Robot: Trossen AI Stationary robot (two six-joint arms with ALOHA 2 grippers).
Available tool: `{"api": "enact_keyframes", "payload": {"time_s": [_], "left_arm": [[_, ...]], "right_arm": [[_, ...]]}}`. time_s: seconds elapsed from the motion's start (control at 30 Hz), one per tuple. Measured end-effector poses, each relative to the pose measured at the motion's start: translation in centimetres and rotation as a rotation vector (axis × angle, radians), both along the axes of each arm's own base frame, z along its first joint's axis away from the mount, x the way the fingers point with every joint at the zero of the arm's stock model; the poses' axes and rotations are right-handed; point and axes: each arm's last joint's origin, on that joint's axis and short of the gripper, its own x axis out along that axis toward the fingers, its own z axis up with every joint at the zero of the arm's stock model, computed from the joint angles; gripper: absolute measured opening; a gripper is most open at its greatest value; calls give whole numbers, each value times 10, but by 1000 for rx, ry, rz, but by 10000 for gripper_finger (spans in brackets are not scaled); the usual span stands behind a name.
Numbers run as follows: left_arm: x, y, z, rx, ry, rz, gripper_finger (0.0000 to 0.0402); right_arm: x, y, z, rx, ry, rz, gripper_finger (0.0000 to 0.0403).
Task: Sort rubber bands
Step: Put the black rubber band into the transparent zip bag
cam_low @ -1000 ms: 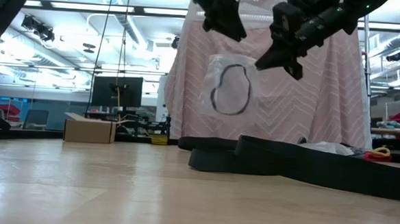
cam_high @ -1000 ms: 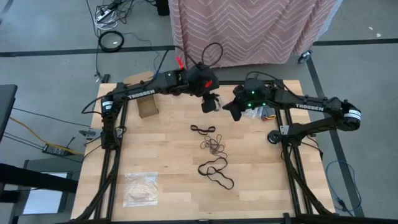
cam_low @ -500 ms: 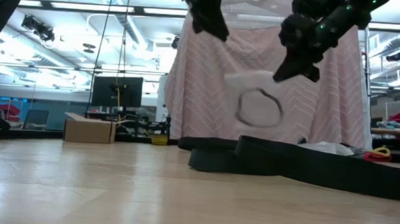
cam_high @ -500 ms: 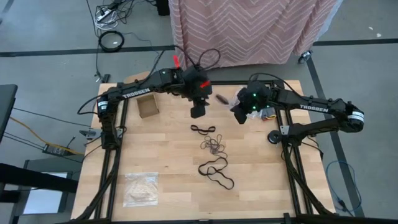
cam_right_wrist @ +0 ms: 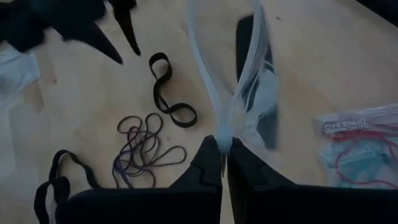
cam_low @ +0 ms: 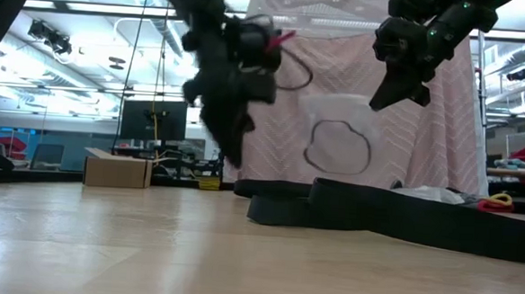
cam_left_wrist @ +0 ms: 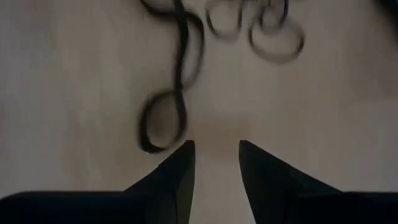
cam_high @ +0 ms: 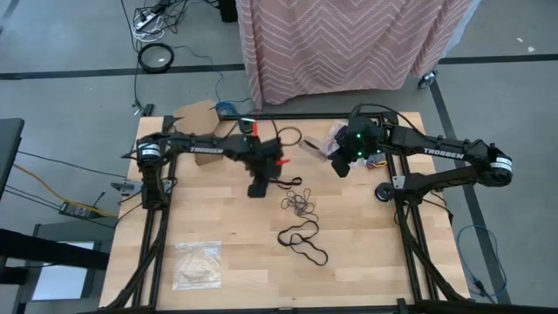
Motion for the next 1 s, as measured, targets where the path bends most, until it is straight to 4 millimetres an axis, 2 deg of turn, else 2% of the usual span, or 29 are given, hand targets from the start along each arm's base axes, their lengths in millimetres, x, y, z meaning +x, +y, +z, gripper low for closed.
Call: {"api": "enact_keyframes", "payload": {"time_s": [0.1,0.23,0.53,0.67,0.8,1.0], "left_arm": [[-2,-5,-11,95,4,4,132],[-2,-7,-13,179,26,67,132],[10,-8,-6,151,-123,57,131],[10,-11,-11,134,-97,45,128],[5,-12,-24,127,-52,46,101],[-1,-10,-33,82,-11,152,26]], "right_arm": [[0,0,0,2,-1,3,0],[0,0,0,6,-2,7,0],[0,0,0,8,-4,6,0],[0,0,0,10,-3,4,0],[0,0,0,10,-6,4,0],[1,0,1,9,-16,-1,0]]}}
